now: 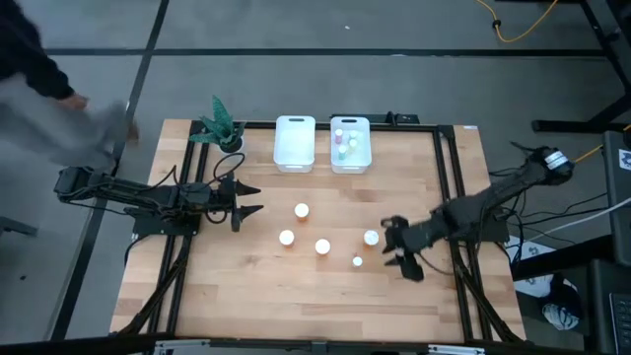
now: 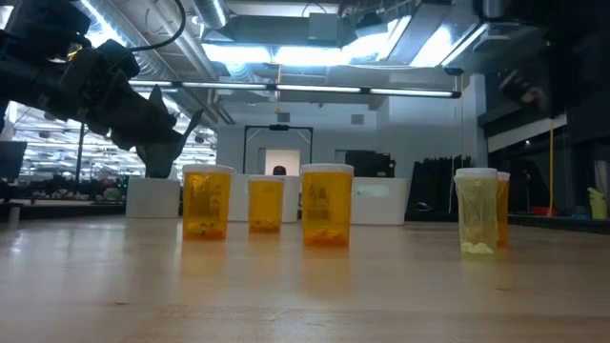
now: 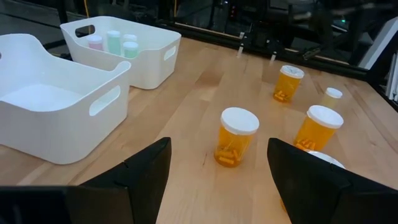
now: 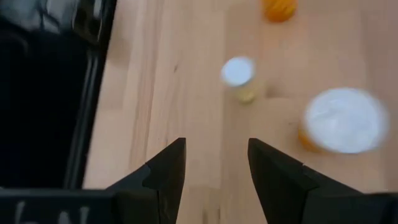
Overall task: Pick and place medicine bottles into bin by pill shape (circle, oval)
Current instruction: Put the small yellow pill bottle into the right white bin
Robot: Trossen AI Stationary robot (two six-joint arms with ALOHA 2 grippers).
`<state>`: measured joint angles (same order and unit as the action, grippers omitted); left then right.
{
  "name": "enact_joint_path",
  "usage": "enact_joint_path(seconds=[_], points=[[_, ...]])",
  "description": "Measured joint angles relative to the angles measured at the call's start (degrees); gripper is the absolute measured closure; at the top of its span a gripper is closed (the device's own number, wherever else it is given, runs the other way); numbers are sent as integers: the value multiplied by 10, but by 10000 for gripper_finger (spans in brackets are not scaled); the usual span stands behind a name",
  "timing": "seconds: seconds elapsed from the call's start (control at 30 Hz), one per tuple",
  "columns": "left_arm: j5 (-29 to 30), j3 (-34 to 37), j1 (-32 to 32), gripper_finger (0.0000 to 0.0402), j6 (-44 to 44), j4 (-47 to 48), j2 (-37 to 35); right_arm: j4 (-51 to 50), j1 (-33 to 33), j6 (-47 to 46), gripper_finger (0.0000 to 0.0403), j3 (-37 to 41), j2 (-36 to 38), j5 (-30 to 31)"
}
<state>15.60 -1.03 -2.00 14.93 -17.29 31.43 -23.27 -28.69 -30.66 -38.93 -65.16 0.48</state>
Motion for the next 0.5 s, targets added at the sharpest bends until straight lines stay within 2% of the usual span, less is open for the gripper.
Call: enact_joint_path(seconds=[0.17,0.33,0.5], points=[[0,0,0,143,0,0,0,39,-58,10,228,0,-73,68],[0,0,0,143,0,-1,0,105,-64,11,228,0,-145,117],[0,0,0,143,1,-2,0,119,-63,9,228,0,-186,168]])
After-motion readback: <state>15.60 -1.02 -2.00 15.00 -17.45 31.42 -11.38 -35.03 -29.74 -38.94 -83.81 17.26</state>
